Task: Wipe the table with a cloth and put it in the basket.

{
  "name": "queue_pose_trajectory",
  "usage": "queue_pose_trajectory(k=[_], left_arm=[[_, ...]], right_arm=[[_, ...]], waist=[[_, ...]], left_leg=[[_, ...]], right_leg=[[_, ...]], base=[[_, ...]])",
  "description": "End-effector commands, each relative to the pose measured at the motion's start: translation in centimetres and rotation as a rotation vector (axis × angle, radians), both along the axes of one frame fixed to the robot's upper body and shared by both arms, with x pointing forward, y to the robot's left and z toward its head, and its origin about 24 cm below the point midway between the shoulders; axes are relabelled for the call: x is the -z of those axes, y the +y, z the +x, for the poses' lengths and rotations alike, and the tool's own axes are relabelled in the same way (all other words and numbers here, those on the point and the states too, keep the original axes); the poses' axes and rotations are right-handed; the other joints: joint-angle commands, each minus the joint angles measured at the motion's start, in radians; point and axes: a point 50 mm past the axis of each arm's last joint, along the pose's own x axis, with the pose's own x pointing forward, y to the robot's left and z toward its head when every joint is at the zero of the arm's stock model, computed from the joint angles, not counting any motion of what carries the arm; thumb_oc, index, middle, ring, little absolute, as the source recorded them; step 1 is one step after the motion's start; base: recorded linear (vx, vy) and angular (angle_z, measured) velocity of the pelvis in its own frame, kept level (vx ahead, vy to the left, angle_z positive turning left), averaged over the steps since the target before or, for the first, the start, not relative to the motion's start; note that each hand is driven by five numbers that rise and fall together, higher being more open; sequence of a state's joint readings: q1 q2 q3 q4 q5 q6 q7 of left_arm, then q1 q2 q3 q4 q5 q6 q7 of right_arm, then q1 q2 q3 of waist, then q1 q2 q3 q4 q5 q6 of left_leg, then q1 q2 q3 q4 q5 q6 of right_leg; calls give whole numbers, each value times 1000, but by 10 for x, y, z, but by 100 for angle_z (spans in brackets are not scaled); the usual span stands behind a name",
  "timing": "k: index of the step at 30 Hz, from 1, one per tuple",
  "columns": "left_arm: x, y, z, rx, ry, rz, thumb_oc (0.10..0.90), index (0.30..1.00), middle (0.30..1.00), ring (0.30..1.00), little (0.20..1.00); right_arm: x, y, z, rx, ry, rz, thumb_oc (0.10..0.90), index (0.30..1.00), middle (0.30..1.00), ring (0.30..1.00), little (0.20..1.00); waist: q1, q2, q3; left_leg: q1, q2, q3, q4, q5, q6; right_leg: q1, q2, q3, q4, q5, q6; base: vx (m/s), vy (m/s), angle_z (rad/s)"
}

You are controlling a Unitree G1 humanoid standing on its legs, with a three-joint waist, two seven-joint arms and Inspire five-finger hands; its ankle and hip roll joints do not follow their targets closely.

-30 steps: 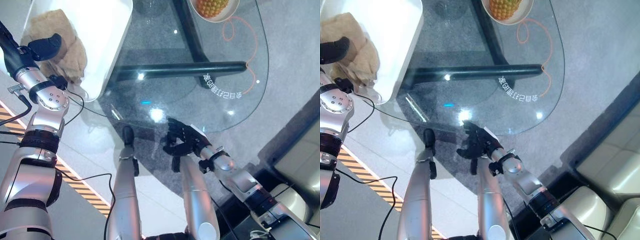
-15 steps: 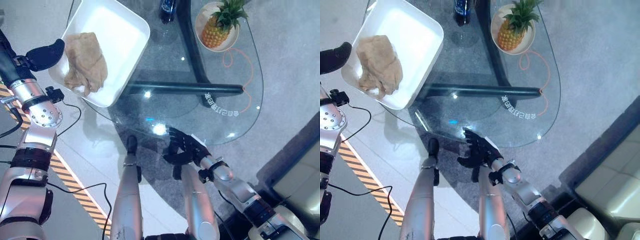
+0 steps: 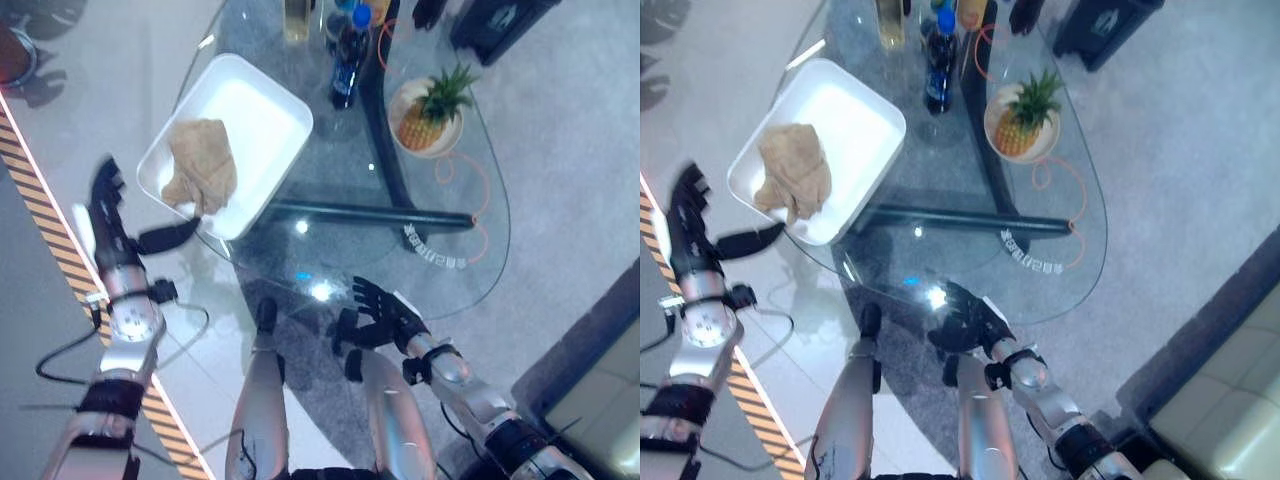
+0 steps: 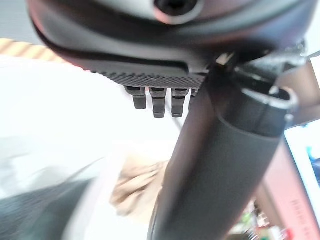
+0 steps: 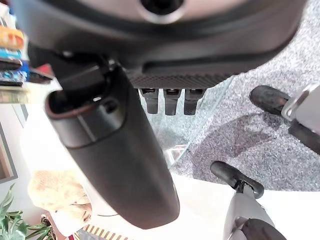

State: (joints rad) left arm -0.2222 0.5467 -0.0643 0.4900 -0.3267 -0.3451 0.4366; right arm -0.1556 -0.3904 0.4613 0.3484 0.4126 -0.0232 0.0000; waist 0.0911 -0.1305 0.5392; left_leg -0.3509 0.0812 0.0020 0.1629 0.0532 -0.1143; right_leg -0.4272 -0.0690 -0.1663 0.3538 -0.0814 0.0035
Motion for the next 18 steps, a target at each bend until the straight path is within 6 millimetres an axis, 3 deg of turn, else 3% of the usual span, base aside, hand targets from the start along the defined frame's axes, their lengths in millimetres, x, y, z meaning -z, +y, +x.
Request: queue_pose_trajectory(k=[1, 4, 7, 8, 9, 15, 18], left_arm=[[5, -25, 0, 141, 3, -79, 800, 900, 900, 900, 900], [41, -40, -13, 197, 150, -138, 800, 900, 900, 900, 900], [88, -54, -39, 253, 354, -227, 800, 900, 900, 900, 900], [90, -55, -40, 253, 361, -235, 800, 900, 900, 900, 900], [107, -58, -52, 263, 429, -262, 800, 900, 900, 900, 900], [165, -67, -101, 199, 666, -506, 800, 900, 900, 900, 900], [168, -67, -103, 192, 674, -521, 800, 900, 900, 900, 900]], right_arm=[[5, -6, -11, 8, -14, 38, 800, 900, 900, 900, 900], [21, -13, -20, 29, 54, 12, 800, 900, 900, 900, 900], [47, -27, -38, 75, 189, -46, 800, 900, 900, 900, 900], [48, -28, -39, 77, 194, -47, 800, 900, 900, 900, 900], [59, -35, -47, 98, 251, -59, 800, 900, 900, 900, 900], [93, -51, -78, 207, 436, -81, 800, 900, 900, 900, 900], [95, -52, -80, 216, 446, -82, 800, 900, 900, 900, 900]], waist=[[-8, 39, -57], [-12, 50, -98], [-21, 75, -165], [-20, 76, -166], [-21, 82, -191], [-28, 89, -266], [-28, 89, -269]], left_leg=[[28, -86, 6, 31, -28, 67], [73, -85, 1, 1, -24, 66], [144, -80, 7, -47, -19, 65], [150, -79, 7, -51, -18, 64], [173, -77, 7, -67, -16, 64], [247, -65, 10, -113, -15, 63], [252, -65, 10, -116, -16, 63]], right_leg=[[167, 16, -53, -125, 16, 21], [216, 9, -53, -161, 26, 25], [292, -5, -54, -210, 38, 32], [299, -5, -54, -214, 39, 32], [323, -8, -53, -228, 42, 34], [390, -15, -43, -272, 56, 42], [393, -15, -42, -274, 56, 43]], base=[[56, -45, 0], [50, 4, 11], [91, 34, 4], [94, 33, -1], [98, 17, 0], [103, -5, -1], [24, -2, -3]])
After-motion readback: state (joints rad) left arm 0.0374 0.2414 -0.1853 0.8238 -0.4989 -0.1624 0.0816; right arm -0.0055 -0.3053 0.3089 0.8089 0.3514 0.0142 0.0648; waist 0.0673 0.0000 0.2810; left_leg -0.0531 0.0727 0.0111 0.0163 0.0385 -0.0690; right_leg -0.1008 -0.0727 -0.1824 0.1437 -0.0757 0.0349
